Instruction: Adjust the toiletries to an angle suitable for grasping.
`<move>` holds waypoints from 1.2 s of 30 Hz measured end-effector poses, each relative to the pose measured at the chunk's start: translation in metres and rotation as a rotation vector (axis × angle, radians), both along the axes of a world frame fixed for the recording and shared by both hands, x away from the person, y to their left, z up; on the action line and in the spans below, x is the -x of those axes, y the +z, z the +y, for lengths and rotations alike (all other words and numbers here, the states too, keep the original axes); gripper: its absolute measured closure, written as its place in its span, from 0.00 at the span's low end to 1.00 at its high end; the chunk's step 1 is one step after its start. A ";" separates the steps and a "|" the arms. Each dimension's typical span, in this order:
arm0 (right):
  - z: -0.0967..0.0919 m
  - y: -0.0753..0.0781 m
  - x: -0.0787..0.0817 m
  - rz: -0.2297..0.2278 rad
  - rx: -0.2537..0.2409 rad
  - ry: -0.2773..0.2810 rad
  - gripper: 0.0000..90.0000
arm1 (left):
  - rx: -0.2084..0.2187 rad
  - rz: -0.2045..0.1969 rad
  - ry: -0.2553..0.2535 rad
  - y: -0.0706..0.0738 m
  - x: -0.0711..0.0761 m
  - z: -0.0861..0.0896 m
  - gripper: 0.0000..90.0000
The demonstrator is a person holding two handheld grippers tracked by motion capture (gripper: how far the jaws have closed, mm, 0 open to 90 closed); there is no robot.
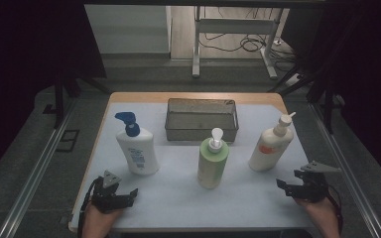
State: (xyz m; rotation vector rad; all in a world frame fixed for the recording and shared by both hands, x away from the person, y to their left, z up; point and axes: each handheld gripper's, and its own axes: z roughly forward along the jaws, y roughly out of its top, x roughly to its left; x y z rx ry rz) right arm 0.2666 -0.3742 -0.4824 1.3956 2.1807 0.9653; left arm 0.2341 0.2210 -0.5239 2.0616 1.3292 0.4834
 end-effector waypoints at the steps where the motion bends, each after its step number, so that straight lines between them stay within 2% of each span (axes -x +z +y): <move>1: 0.000 0.001 -0.001 -0.001 0.003 -0.003 0.26 | 0.000 0.000 0.000 0.000 0.000 0.000 0.13; 3: -0.002 0.004 -0.004 -0.003 0.008 -0.008 0.33 | 0.000 0.000 0.000 0.000 0.000 0.000 0.13; 4: -0.002 0.004 -0.004 -0.003 0.008 -0.008 0.33 | 0.000 0.000 0.000 0.000 0.000 0.000 0.13; 5: -0.003 0.006 -0.006 -0.013 0.018 -0.009 0.40 | 0.000 0.000 0.000 0.000 0.000 0.000 0.13; 9: -0.004 0.009 -0.010 -0.013 0.018 -0.008 0.48 | 0.000 0.000 0.000 0.000 0.000 0.000 0.13; 11: -0.005 0.011 -0.014 -0.011 0.021 -0.001 0.58 | 0.000 0.000 0.000 0.000 0.000 0.000 0.13; 12: -0.005 0.011 -0.014 -0.011 0.021 -0.001 0.58 | 0.000 0.000 0.000 0.000 0.000 0.000 0.13; 13: -0.006 0.012 -0.017 -0.006 0.007 0.007 0.63 | 0.000 0.000 0.000 0.000 0.000 0.000 0.13; 14: -0.006 0.012 -0.017 -0.006 0.007 0.007 0.63 | 0.000 0.000 0.000 0.000 0.000 0.000 0.13; 17: -0.009 0.012 -0.022 0.001 -0.001 0.006 0.73 | 0.000 0.000 0.000 0.000 0.000 0.000 0.13; 19: -0.010 0.012 -0.023 0.003 -0.005 0.003 0.74 | 0.000 0.000 0.000 0.000 0.000 0.000 0.13; 22: -0.014 0.011 -0.029 0.002 0.000 -0.016 0.84 | 0.000 0.000 0.000 0.000 0.000 0.000 0.13; 24: -0.014 0.010 -0.030 0.005 -0.002 -0.023 0.86 | 0.000 0.000 0.000 0.000 0.000 0.000 0.13; 25: -0.016 0.009 -0.033 0.006 -0.008 -0.026 0.91 | 0.000 0.000 0.000 0.000 0.000 0.000 0.13; 31: -0.019 0.008 -0.045 0.012 -0.011 -0.046 0.99 | 0.000 0.000 0.000 0.000 0.000 0.000 0.13; 36: -0.021 0.008 -0.052 0.010 -0.011 -0.063 0.99 | 0.001 0.000 0.001 0.000 0.000 0.000 0.13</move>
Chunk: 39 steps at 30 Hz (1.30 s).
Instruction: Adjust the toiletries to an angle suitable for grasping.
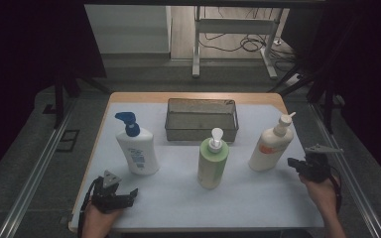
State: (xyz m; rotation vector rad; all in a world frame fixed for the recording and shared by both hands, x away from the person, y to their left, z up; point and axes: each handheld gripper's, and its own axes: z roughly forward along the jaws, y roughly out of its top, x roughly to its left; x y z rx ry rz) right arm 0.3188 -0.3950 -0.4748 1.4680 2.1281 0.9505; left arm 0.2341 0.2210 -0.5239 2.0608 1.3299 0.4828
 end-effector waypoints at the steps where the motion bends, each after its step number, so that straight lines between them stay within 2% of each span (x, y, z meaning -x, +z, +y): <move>1: -0.001 0.000 -0.002 -0.001 0.000 -0.003 0.99 | 0.000 0.000 0.000 0.000 0.000 0.000 0.13; 10: -0.002 0.003 -0.022 -0.010 -0.010 -0.027 0.98 | -0.002 0.001 -0.002 0.000 0.000 0.000 0.13; 13: -0.003 0.004 -0.028 -0.008 -0.031 -0.016 0.97 | -0.002 0.001 -0.002 0.000 0.000 0.000 0.13; 21: 0.004 0.004 -0.041 -0.002 -0.045 0.000 0.97 | -0.001 0.001 -0.002 0.000 0.000 0.000 0.13; 28: 0.006 0.004 -0.049 -0.008 -0.062 0.007 0.96 | -0.001 0.001 -0.003 0.000 0.000 0.000 0.13; 31: 0.005 0.003 -0.052 -0.006 -0.099 0.019 0.96 | -0.001 0.001 -0.002 0.000 0.000 0.000 0.13; 36: 0.007 0.003 -0.054 0.001 -0.113 0.039 0.96 | -0.001 0.001 -0.003 0.000 0.000 0.000 0.13; 39: 0.009 0.003 -0.054 -0.005 -0.101 0.045 0.97 | -0.001 0.002 -0.003 0.000 0.000 0.000 0.13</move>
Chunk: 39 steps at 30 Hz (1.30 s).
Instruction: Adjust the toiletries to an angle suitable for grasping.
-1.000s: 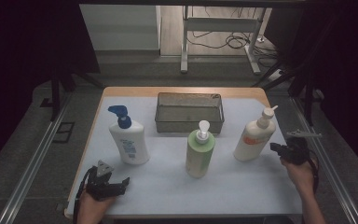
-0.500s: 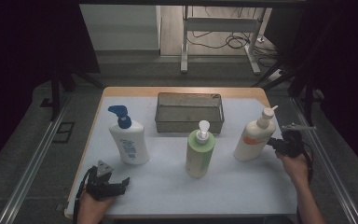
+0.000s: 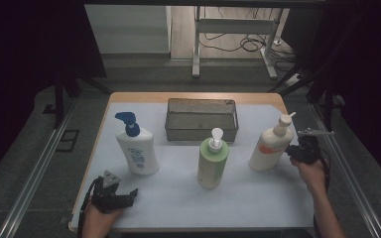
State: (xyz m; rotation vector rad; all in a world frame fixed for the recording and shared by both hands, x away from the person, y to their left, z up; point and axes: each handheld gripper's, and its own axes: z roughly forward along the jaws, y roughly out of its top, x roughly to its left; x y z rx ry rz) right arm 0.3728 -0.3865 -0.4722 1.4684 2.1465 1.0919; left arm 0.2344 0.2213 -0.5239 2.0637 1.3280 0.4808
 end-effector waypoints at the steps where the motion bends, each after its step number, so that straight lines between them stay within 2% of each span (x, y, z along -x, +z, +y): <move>1: 0.000 0.000 0.000 0.003 -0.003 0.002 0.97 | 0.000 0.000 0.000 0.000 0.000 0.000 0.13; 15: -0.003 -0.002 0.011 0.010 -0.013 0.018 0.98 | 0.000 0.001 0.000 0.000 0.000 0.000 0.13; 39: 0.009 -0.005 0.042 -0.014 -0.026 0.083 0.98 | 0.002 0.001 0.002 0.000 0.000 0.000 0.13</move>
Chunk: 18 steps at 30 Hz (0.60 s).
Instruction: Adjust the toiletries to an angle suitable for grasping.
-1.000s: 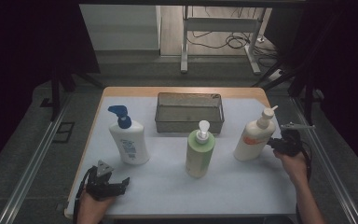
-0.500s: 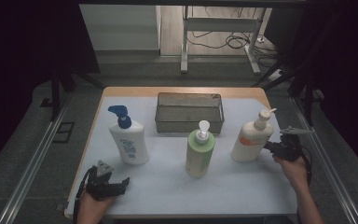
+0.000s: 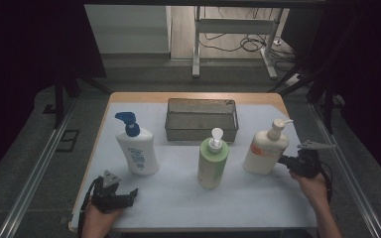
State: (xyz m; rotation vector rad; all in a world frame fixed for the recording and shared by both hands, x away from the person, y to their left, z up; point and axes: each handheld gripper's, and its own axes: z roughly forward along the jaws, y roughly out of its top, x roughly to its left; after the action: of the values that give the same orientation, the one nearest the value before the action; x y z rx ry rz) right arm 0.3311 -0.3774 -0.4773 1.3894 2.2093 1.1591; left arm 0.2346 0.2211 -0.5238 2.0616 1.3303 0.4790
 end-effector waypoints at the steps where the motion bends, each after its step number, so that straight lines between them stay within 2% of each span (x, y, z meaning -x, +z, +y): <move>1: 0.001 0.000 0.001 0.000 0.000 0.002 0.98 | 0.000 0.000 0.000 0.000 0.000 0.000 0.13; 18: 0.014 -0.001 0.024 -0.008 0.006 0.060 0.95 | -0.001 0.000 0.000 0.000 0.000 0.000 0.13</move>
State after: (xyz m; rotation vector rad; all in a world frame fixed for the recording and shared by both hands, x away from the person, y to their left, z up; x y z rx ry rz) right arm 0.3072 -0.3634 -0.4779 1.3219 2.2616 1.1751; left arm 0.2346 0.2211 -0.5238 2.0626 1.3303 0.4792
